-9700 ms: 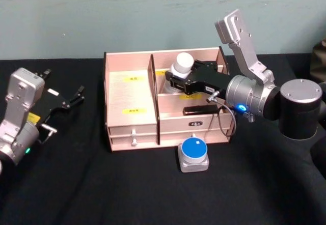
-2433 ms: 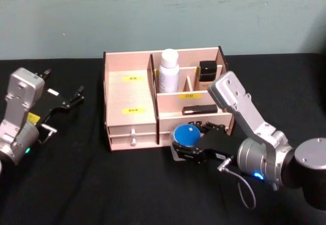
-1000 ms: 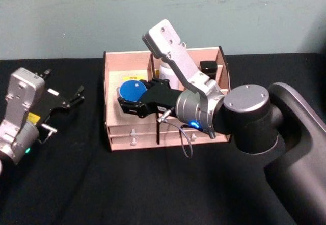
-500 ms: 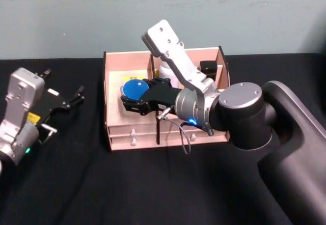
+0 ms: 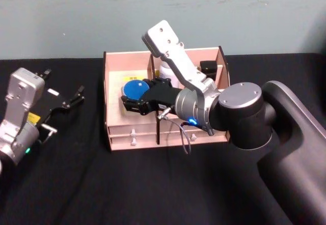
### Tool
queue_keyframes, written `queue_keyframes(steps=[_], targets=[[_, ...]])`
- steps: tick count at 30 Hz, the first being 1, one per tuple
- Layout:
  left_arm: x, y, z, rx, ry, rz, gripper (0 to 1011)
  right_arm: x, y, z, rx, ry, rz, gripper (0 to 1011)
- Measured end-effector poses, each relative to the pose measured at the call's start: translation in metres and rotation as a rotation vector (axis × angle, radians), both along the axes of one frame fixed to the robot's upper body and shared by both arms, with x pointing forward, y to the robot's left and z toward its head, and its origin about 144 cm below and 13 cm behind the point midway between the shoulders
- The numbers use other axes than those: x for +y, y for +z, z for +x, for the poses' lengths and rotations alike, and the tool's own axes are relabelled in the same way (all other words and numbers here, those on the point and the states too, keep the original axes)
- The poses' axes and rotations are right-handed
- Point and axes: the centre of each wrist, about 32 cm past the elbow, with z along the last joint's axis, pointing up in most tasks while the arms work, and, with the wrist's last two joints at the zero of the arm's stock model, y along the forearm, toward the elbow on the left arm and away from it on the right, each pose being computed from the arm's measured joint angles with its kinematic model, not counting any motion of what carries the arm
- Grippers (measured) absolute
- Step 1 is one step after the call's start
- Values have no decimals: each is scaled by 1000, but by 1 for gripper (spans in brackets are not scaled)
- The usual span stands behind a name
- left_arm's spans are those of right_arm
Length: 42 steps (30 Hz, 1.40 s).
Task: Pick up the facial cleanser and watermelon frost from the table and place them into the tiered storage box.
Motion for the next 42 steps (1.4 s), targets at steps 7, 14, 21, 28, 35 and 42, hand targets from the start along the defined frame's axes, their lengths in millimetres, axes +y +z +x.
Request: queue_keyframes(steps=[7,14,21,28,35,42], targets=[[0,0,0,0,0,0,1001,0,0,0,0,1,2,911],[0,0,0,0,0,0,1001,0,0,-1,1,2,2,1003],[0,0,0,0,0,0,1001,-3,1,-3,-22,0,22,1002],[0,0,0,0,0,0,1001,-11,7,-14,-108,-8,73,1003],[0,0,0,0,0,0,1001,-22,14,-31,-219,-39,115,1002],[0,0,0,0,0,0,1001,-39,13,-51,-329,-111,160,1002]])
